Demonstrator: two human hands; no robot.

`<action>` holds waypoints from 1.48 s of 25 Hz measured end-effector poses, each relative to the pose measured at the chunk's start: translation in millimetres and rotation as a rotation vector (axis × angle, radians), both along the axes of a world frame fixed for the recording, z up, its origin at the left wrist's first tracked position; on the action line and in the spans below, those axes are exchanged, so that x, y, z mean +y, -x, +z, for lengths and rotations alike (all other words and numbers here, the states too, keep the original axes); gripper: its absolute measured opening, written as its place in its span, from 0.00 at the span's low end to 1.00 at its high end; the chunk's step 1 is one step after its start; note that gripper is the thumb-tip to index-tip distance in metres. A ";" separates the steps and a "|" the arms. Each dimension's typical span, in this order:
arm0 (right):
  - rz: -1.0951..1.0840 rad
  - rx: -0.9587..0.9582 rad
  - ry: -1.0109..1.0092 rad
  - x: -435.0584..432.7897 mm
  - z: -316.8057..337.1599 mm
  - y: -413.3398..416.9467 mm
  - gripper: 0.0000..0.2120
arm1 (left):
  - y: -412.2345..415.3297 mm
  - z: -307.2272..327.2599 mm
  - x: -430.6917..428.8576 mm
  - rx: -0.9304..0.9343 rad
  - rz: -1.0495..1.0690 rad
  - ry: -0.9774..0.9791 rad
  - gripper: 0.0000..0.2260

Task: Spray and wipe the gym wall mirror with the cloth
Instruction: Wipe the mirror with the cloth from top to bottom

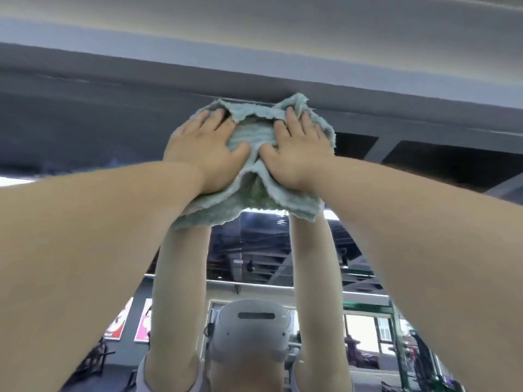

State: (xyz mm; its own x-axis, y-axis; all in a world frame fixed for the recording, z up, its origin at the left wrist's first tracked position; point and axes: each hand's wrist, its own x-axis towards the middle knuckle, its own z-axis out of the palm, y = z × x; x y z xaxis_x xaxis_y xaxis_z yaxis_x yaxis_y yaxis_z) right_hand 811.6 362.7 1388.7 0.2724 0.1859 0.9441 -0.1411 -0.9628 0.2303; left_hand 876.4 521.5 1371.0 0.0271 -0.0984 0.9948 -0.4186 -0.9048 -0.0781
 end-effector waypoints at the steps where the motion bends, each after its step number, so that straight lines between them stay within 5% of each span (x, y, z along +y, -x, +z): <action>1: -0.004 0.001 0.028 20.5 1.7 -6.2 0.32 | -7.4 -3.4 25.5 -0.027 -0.003 0.013 0.27; 6: 0.011 0.021 0.141 108.1 -1.4 -34.9 0.30 | -23.1 -19.3 106.0 -0.193 0.190 -0.009 0.27; 9: 0.037 -0.002 0.181 121.3 -6.8 -43.9 0.30 | -23.6 -24.0 117.0 -0.069 0.162 -0.093 0.26; 13: 0.009 -0.016 0.125 62.4 -14.8 -24.9 0.31 | -6.2 -12.5 61.5 0.098 0.082 -0.106 0.27; 17: -0.036 -0.044 0.045 -37.7 -42.2 3.7 0.31 | 11.6 -21.3 -37.4 -0.068 0.008 -0.253 0.29; 25: -0.068 -0.078 -0.114 -144.9 -79.5 37.2 0.36 | 46.2 -49.4 -157.3 -0.037 -0.051 -0.290 0.28; 37: -0.003 0.018 0.048 154.9 -129.5 -47.3 0.34 | -49.4 -148.0 144.8 -0.090 -0.008 -0.123 0.33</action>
